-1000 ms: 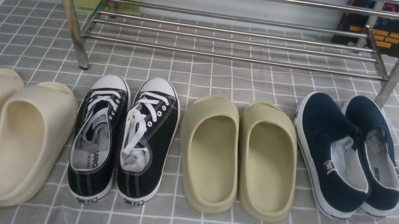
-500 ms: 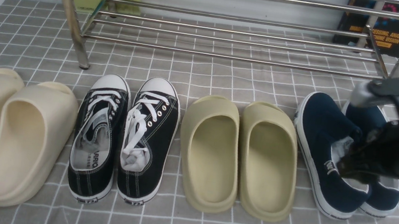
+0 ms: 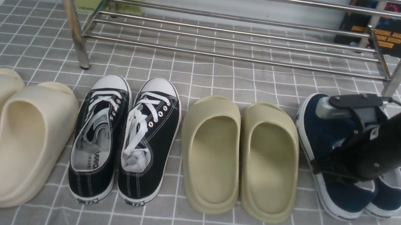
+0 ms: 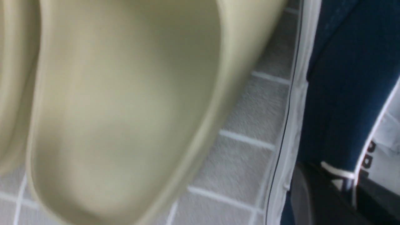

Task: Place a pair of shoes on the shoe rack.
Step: Use the right arm to grab the shoe closest to it, then use the right arm to put a shoe into the shoe rack, then use the right arm to grab the shoe closest to it

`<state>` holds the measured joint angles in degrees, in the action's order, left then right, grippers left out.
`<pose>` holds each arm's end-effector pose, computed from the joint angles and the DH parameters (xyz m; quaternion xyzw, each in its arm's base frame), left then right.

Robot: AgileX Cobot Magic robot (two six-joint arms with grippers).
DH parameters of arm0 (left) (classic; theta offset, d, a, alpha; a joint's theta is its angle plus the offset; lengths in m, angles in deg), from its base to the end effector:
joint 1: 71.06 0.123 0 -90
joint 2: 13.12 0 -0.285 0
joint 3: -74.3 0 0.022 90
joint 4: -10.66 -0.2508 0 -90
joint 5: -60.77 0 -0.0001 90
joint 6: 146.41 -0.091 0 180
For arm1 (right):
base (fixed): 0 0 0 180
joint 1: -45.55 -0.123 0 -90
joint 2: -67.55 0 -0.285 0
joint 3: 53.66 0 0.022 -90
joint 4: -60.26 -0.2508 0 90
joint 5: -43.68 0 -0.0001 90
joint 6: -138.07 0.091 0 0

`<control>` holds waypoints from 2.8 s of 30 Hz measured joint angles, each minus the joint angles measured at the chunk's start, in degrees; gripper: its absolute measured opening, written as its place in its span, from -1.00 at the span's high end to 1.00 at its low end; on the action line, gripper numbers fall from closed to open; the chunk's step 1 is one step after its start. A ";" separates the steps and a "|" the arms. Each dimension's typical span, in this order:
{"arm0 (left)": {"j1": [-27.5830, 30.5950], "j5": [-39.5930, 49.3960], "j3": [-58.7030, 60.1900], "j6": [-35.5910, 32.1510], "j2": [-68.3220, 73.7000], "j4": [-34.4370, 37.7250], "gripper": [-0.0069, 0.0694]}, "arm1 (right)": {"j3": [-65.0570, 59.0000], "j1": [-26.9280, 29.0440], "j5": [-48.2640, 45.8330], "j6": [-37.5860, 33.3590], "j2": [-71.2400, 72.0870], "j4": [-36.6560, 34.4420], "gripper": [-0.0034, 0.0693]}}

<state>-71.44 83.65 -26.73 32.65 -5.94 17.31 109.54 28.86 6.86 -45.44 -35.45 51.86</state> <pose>0.0519 -0.0045 0.1679 -0.0211 0.8132 -0.0465 0.5797 0.3128 0.1021 0.2121 -0.1235 0.9700 0.0777 0.1944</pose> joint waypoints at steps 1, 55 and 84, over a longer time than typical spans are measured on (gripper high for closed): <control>0.00 0.00 0.00 0.00 0.00 0.00 0.19 | 1.41 0.00 -2.47 0.00 0.83 0.06 0.77; 0.00 0.00 0.00 0.00 0.00 0.00 0.19 | 57.45 0.83 -25.28 9.25 -15.82 16.82 -0.58; 0.00 0.00 0.00 -0.02 0.00 0.00 0.19 | 8.42 7.51 -10.02 13.05 -3.53 13.33 0.81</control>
<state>-71.44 83.65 -26.73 32.63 -5.94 17.31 117.95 36.37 -3.16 -32.39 -38.98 65.20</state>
